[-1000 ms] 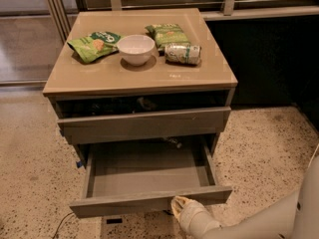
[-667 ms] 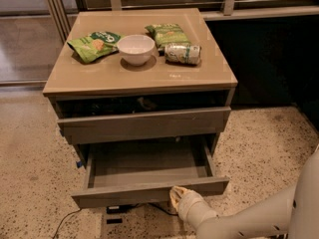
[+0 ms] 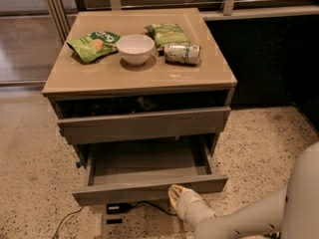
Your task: Close middle drawer
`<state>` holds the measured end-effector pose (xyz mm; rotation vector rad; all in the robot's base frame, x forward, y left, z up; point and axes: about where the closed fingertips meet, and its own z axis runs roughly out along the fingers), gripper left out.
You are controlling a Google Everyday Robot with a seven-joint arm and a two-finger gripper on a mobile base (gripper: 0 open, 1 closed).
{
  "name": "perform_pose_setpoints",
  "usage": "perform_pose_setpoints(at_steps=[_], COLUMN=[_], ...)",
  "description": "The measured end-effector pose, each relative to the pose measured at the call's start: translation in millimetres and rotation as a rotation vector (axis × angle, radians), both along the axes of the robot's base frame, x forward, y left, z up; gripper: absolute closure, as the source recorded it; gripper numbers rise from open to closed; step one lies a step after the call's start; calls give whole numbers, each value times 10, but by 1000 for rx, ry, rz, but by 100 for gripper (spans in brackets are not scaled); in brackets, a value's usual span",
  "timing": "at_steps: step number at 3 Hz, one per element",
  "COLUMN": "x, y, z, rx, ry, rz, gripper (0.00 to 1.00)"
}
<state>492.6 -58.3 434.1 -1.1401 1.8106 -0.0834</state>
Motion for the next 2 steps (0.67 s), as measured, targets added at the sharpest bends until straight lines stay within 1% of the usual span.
perform_pose_setpoints(at_steps=[2], x=[224], y=[90], z=[-133], rx=[16], ry=[-45], rz=[-15], gripper=[100])
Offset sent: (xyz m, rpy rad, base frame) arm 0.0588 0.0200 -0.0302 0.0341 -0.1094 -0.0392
